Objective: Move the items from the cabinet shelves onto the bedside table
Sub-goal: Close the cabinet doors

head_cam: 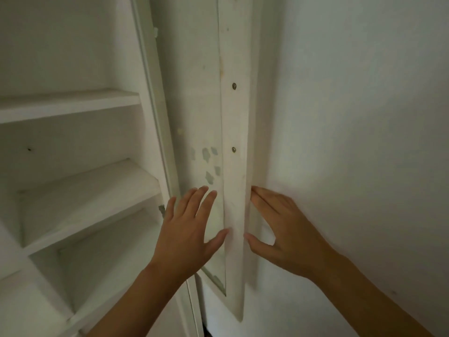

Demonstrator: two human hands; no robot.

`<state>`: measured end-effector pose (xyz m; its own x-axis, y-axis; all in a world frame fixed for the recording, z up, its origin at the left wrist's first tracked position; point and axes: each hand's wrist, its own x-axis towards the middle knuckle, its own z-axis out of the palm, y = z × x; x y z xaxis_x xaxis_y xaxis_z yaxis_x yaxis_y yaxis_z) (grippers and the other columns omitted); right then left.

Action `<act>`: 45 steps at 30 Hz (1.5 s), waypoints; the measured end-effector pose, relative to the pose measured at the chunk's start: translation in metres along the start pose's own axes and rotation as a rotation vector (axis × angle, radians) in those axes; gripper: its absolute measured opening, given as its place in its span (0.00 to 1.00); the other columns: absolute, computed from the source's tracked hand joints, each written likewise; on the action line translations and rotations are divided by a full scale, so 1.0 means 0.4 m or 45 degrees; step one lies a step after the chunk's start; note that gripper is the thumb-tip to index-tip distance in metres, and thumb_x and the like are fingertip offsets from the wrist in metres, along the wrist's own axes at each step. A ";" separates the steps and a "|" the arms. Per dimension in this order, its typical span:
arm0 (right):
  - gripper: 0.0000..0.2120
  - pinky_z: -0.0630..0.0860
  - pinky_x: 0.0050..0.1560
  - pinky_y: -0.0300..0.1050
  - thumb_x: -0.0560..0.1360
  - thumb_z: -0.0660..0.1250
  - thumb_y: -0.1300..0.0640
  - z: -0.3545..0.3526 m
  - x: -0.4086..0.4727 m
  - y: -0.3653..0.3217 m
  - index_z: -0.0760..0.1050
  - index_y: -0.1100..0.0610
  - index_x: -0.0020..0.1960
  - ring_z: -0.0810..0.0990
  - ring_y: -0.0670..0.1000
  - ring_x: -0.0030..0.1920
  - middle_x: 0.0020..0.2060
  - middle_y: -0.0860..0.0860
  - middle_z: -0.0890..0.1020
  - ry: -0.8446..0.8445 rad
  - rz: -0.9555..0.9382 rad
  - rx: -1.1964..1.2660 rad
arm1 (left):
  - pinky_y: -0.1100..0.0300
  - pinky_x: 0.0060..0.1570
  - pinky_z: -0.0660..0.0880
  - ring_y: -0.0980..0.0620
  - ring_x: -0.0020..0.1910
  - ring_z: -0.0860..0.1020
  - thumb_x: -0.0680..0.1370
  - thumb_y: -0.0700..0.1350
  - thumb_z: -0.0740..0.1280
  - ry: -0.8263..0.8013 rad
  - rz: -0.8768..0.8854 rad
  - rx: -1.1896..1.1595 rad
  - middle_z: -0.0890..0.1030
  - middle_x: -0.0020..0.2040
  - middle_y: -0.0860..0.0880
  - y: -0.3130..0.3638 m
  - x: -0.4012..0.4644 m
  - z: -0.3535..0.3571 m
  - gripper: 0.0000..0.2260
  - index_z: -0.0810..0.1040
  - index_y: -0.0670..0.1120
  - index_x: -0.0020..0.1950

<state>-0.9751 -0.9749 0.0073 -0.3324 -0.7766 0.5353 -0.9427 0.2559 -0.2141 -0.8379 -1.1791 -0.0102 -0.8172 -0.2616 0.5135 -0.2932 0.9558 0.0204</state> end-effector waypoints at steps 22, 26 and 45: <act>0.32 0.55 0.81 0.48 0.80 0.68 0.43 0.039 0.101 -0.258 0.65 0.47 0.81 0.58 0.45 0.82 0.82 0.44 0.62 -0.014 -0.562 -0.108 | 0.35 0.77 0.61 0.48 0.80 0.63 0.76 0.75 0.59 0.150 0.024 -0.065 0.67 0.80 0.51 -0.213 -0.208 -0.192 0.41 0.62 0.50 0.82; 0.30 0.70 0.73 0.58 0.80 0.70 0.50 0.021 0.179 -0.319 0.69 0.58 0.79 0.65 0.53 0.80 0.80 0.54 0.67 0.210 -0.649 -0.032 | 0.37 0.79 0.60 0.49 0.81 0.62 0.76 0.73 0.62 0.178 0.004 -0.041 0.67 0.80 0.52 -0.275 -0.252 -0.222 0.40 0.62 0.51 0.82; 0.45 0.63 0.77 0.62 0.79 0.67 0.34 0.206 0.476 -0.506 0.51 0.52 0.86 0.49 0.54 0.85 0.85 0.50 0.48 0.062 -0.928 -0.217 | 0.33 0.73 0.68 0.45 0.74 0.72 0.79 0.65 0.60 0.138 -0.215 0.375 0.77 0.71 0.48 -0.561 -0.380 -0.336 0.30 0.74 0.47 0.73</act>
<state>-0.8452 -1.2217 0.0853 0.3808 -0.7579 0.5296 -0.9146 -0.2246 0.3362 -0.5813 -1.3358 0.0225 -0.6922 -0.3814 0.6127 -0.5629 0.8166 -0.1277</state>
